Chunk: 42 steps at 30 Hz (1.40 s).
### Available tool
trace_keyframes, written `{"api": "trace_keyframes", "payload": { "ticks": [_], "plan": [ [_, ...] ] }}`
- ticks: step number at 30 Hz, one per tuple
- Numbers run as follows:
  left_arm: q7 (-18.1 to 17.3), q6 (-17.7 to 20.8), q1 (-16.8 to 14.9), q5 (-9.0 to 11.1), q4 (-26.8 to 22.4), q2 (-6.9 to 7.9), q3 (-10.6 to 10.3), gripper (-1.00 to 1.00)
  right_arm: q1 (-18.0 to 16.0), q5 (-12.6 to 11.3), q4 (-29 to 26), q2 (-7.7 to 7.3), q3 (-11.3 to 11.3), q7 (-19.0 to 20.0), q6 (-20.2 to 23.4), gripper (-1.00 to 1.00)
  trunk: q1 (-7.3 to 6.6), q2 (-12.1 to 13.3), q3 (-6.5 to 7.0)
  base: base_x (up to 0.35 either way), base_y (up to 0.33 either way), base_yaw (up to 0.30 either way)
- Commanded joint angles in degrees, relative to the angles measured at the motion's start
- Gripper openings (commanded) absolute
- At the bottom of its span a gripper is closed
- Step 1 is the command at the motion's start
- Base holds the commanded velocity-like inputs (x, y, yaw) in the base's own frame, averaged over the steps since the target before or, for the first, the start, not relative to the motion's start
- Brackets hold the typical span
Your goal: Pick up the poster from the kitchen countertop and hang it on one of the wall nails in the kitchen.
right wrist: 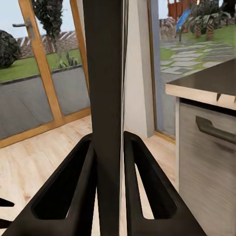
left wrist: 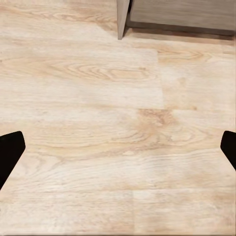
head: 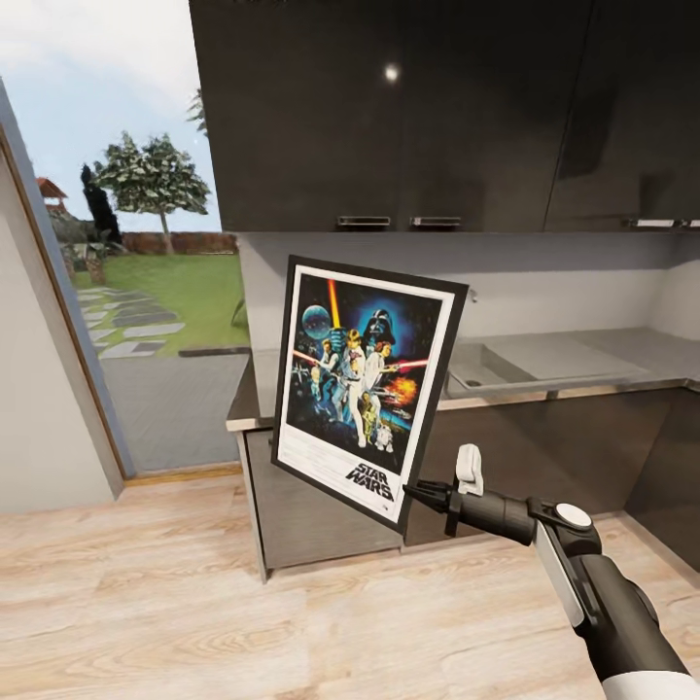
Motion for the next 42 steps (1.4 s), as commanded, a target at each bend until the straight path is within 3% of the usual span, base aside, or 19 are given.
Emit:
{"api": "trace_keyframes", "payload": {
  "ticks": [1, 42],
  "plan": [
    [-0.3, -0.1, 0.0, -0.1, 0.0, -0.02, 0.1, 1.0, 0.0, -0.4, 0.0, -0.01, 0.0, 0.3, 0.8, -1.0, -0.22, 0.4, 0.11, 0.0, 0.0, 0.0],
    [-0.3, -0.1, 0.0, -0.1, 0.3, -0.02, 0.1, 1.0, 0.0, -0.5, 0.1, -0.01, -0.7, 0.3, 0.8, -1.0, -9.23, 16.8, 7.43, 0.0, 0.0, 0.0]
  ]
}}
